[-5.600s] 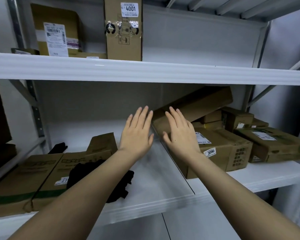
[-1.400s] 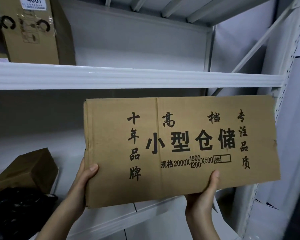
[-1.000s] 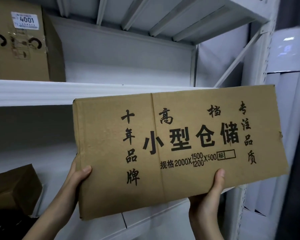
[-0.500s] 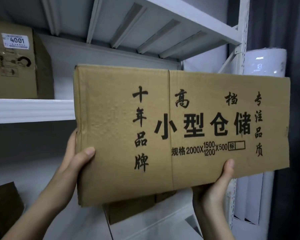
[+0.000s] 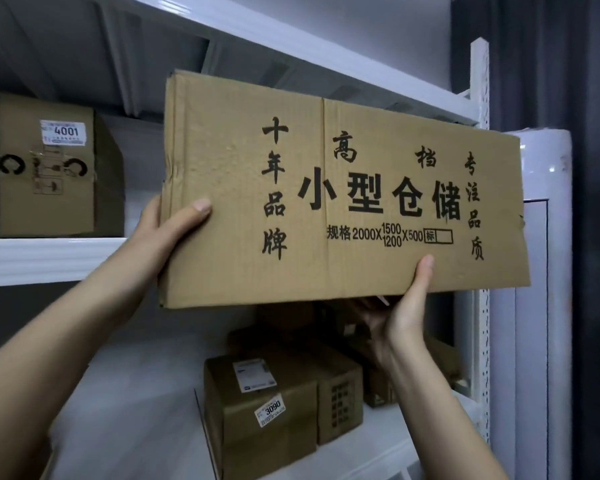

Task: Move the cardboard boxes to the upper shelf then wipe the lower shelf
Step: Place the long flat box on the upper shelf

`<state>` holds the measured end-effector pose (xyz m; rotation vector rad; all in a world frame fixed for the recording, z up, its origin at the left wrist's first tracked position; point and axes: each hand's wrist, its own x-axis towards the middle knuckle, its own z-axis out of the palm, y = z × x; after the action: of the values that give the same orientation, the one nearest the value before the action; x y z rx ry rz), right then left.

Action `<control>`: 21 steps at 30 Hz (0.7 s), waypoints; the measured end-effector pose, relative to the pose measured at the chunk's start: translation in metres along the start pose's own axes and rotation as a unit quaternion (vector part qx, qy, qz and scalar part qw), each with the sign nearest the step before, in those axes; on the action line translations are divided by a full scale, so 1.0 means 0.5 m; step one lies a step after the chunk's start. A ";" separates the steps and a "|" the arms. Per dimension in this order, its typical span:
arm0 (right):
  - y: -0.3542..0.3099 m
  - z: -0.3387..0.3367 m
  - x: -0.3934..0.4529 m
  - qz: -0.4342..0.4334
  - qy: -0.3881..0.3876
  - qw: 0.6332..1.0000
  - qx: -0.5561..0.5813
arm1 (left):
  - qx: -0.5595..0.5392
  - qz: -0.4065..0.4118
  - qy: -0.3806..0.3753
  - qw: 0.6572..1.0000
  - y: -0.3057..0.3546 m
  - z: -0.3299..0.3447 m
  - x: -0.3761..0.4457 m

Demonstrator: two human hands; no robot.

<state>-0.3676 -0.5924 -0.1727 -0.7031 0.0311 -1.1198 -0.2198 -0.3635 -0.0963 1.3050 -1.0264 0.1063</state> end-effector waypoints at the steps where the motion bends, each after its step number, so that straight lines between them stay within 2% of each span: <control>1: -0.004 0.009 0.014 0.002 -0.011 1.000 -0.016 | 0.009 0.007 0.000 1.000 0.010 -0.007 0.015; 6: -0.031 0.079 0.065 0.029 -0.041 0.982 -0.180 | 0.024 0.005 0.017 1.000 0.049 -0.051 0.105; 10: -0.053 0.107 0.121 0.032 -0.090 0.918 -0.385 | 0.026 -0.008 0.021 0.999 0.052 -0.086 0.158; 14: -0.066 0.124 0.184 0.033 -0.140 0.845 -0.515 | 0.027 0.039 0.071 0.996 0.052 -0.108 0.205; 17: -0.051 0.137 0.221 0.035 -0.153 0.801 -0.578 | 0.051 0.046 0.077 0.995 0.049 -0.122 0.236; 21: -0.024 0.153 0.264 -0.012 -0.155 0.775 -0.612 | 0.080 0.023 0.080 0.993 0.019 -0.138 0.266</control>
<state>-0.2891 -0.6667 -0.0646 -2.0593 0.5108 -0.8906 -0.1096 -0.3655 0.0058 1.3934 -0.9249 0.3287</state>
